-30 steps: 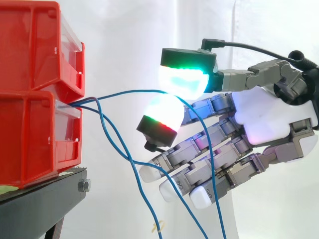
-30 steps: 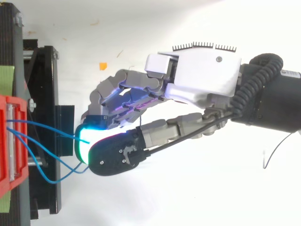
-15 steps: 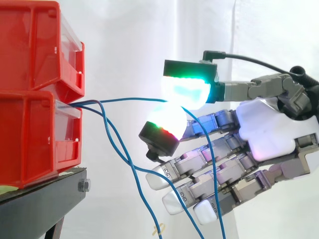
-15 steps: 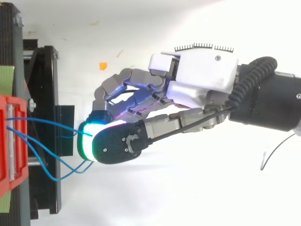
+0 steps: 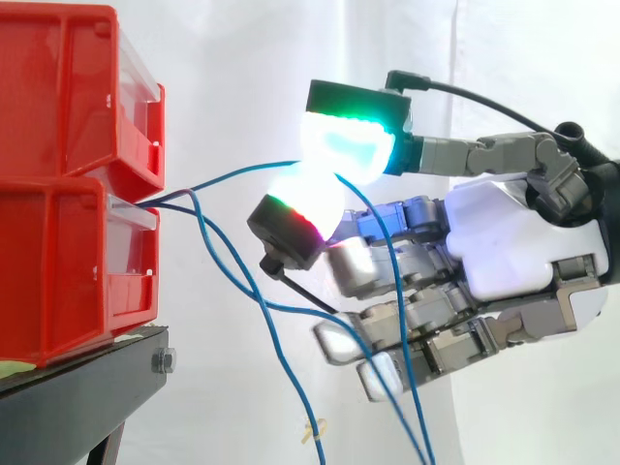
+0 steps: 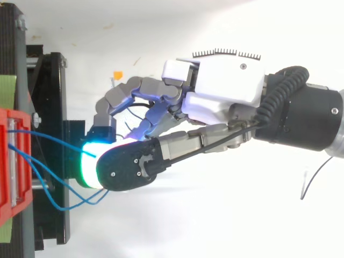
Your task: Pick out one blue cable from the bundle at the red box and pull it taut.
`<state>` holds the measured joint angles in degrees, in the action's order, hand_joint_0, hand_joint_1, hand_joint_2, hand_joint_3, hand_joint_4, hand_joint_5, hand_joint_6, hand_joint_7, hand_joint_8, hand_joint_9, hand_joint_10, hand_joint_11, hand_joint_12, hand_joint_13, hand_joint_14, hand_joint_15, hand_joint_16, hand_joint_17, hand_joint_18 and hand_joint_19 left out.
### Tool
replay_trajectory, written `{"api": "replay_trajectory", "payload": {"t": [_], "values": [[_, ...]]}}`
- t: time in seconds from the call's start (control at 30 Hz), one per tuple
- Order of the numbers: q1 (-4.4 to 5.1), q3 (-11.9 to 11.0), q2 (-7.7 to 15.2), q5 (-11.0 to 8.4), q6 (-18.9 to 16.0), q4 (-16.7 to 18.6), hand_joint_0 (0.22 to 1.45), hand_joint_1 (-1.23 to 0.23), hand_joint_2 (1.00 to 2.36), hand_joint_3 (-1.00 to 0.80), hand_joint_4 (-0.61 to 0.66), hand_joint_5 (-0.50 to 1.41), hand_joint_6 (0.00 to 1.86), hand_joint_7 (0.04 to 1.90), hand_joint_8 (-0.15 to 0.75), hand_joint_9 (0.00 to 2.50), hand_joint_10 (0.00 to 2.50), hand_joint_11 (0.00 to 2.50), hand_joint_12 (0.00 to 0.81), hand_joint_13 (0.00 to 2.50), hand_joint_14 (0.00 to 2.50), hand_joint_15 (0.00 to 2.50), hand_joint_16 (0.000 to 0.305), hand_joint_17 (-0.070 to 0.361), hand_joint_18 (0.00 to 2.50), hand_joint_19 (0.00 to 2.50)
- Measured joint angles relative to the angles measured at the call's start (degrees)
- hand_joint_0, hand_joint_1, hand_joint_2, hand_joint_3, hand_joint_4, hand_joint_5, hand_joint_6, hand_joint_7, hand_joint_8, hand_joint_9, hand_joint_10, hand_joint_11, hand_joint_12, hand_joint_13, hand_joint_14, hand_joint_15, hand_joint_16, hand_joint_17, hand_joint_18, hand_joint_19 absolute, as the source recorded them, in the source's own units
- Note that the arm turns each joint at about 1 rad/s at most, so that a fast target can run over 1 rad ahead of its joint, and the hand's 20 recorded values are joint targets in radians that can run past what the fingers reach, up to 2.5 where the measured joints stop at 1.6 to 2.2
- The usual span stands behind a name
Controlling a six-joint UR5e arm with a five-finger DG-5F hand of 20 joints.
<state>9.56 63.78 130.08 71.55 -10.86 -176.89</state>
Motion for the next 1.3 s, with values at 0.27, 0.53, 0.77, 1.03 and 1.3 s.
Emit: {"api": "replay_trajectory", "payload": {"t": [0.27,0.53,0.77,1.03,1.3], "values": [[0.02,3.9,0.0,0.16,-0.4,3.1,0.67,-0.77,1.02,-0.07,-0.30,-0.15,0.95,1.02,0.194,1.25,0.02,1.00,0.347,1.04,0.03,0.83,0.048,0.107,0.74,0.70],[0.02,4.8,0.0,0.22,-0.1,6.5,0.68,-0.77,1.02,-0.08,-0.29,-0.15,0.95,1.02,0.229,1.10,0.02,1.02,0.345,1.07,0.03,0.94,0.045,0.102,0.84,0.81],[0.02,4.8,0.0,0.26,0.0,6.7,0.68,-0.77,1.02,-0.09,-0.28,-0.15,0.96,1.01,0.246,0.86,0.02,0.96,0.304,1.09,0.03,1.08,0.041,0.093,0.88,0.87],[0.02,4.8,0.0,0.24,0.0,6.7,0.69,-0.77,1.02,-0.08,-0.28,-0.15,0.95,1.00,0.253,0.76,0.02,0.77,0.292,1.04,0.02,1.00,0.038,0.084,0.91,0.81],[0.02,4.8,0.0,0.26,0.1,6.7,0.69,-0.78,1.02,-0.09,-0.28,-0.15,0.95,0.99,0.255,0.63,0.01,0.43,0.261,0.53,0.01,0.34,0.025,0.057,0.58,0.36]]}}
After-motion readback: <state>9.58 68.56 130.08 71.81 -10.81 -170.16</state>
